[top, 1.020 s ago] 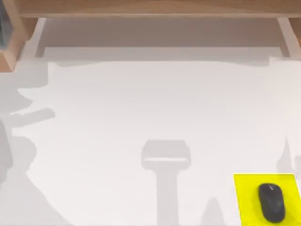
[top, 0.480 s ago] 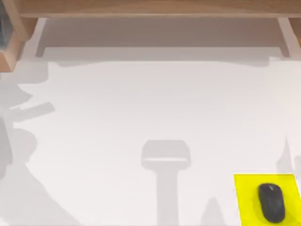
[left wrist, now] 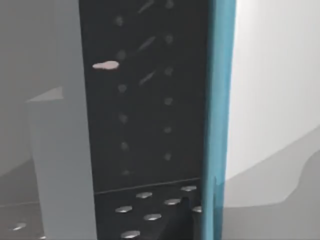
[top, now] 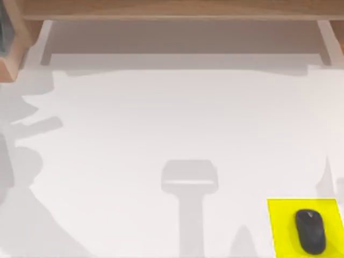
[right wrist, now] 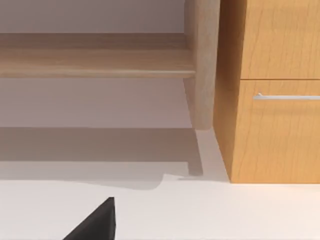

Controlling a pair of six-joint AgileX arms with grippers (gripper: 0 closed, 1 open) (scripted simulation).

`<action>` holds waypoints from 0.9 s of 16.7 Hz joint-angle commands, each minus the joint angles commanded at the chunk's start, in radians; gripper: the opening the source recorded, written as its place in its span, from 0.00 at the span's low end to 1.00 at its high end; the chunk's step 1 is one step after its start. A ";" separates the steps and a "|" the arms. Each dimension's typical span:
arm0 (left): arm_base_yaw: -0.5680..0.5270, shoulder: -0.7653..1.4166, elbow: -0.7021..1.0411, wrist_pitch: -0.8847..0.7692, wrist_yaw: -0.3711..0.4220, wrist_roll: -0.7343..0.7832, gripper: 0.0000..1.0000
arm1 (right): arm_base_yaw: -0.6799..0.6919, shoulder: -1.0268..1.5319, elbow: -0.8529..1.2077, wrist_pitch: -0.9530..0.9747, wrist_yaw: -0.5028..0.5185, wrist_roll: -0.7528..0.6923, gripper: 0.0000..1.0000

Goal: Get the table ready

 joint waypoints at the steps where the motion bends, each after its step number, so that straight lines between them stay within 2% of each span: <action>1: 0.000 0.000 0.000 0.000 0.000 0.000 0.83 | 0.000 0.000 0.000 0.000 0.000 0.000 1.00; 3: 0.000 0.000 0.000 0.000 0.000 0.000 0.98 | 0.000 0.000 0.000 0.000 0.000 0.000 1.00; 4: 0.000 0.000 0.000 0.000 0.000 0.000 1.00 | 0.000 0.000 0.000 0.000 0.000 0.000 1.00; 15: 0.014 -0.029 -0.030 0.006 0.009 -0.002 1.00 | 0.000 0.000 0.000 0.000 0.000 0.000 1.00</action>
